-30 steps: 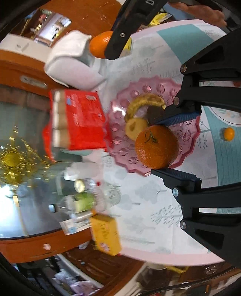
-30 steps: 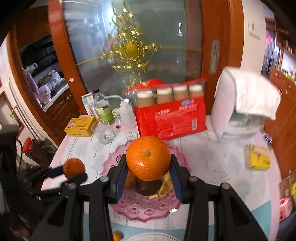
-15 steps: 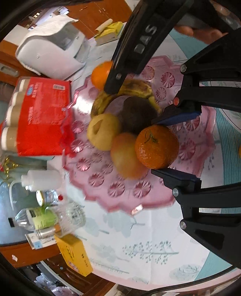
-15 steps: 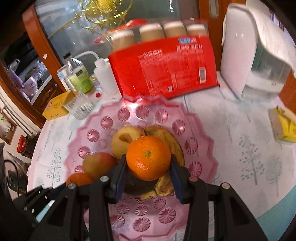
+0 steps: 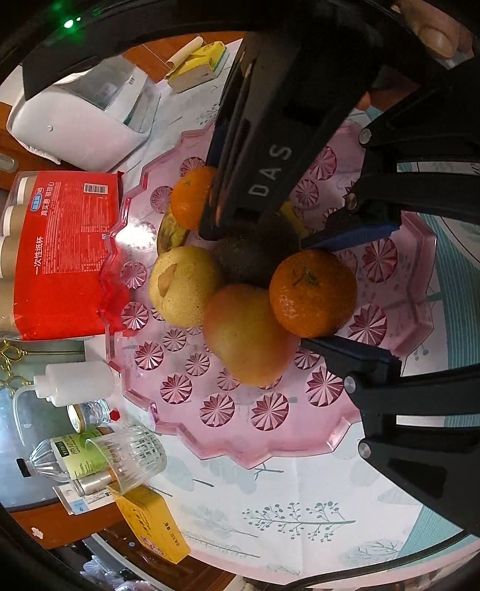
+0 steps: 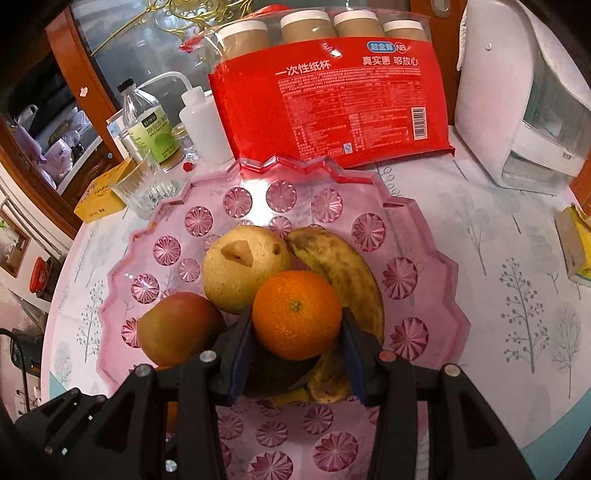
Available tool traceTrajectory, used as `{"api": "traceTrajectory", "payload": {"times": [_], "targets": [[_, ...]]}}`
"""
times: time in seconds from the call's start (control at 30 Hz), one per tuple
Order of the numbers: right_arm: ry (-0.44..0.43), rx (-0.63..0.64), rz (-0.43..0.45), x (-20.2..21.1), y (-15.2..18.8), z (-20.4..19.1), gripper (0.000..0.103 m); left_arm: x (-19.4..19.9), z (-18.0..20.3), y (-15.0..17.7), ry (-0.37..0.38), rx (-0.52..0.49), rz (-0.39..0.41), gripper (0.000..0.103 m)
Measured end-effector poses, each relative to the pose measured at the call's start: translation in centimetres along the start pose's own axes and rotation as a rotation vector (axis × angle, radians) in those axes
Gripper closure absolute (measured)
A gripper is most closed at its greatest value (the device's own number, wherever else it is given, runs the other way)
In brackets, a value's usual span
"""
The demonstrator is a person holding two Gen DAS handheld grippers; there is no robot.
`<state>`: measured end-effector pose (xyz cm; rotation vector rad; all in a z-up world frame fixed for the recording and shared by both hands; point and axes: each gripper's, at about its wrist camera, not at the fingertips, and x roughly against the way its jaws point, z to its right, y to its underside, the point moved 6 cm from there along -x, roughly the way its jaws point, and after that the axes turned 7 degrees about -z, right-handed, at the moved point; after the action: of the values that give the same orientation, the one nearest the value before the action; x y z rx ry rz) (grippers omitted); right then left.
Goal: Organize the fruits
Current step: 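Carry both oranges into the pink bowl and open both grippers, then withdraw both grippers from the bowl toward the plate of oranges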
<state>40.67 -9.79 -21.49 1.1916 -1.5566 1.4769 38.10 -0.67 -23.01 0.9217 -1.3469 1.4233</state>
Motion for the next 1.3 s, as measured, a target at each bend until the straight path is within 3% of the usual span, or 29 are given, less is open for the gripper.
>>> {"api": "traceTrajectory", "payload": {"times": [0.13,0.2,0.27,0.37,0.6,1.3], "targets": [[0.003,0.011,-0.004,0.0,0.1,-0.3,0.057,-0.1,0.0,0.1,-0.011,-0.011,-0.007,0.057],[0.0,0.014,-0.005,0.0,0.2,-0.4,0.057,0.3,-0.1,0.2,-0.029,-0.019,0.008,0.037],[-0.005,0.016,-0.006,0.1,0.3,-0.5,0.056,0.8,-0.2,0.1,-0.039,-0.02,0.032,0.029],[-0.01,0.01,0.012,0.6,0.5,-0.4,0.049,1.3,-0.4,0.0,-0.057,-0.027,0.051,0.024],[-0.037,0.007,0.044,2.1,0.6,-0.5,0.039,1.7,-1.4,-0.1,-0.07,-0.005,0.046,0.021],[-0.052,-0.037,0.049,4.4,2.4,-0.5,0.039,3.7,-3.6,1.2,-0.056,0.071,0.03,0.016]]}}
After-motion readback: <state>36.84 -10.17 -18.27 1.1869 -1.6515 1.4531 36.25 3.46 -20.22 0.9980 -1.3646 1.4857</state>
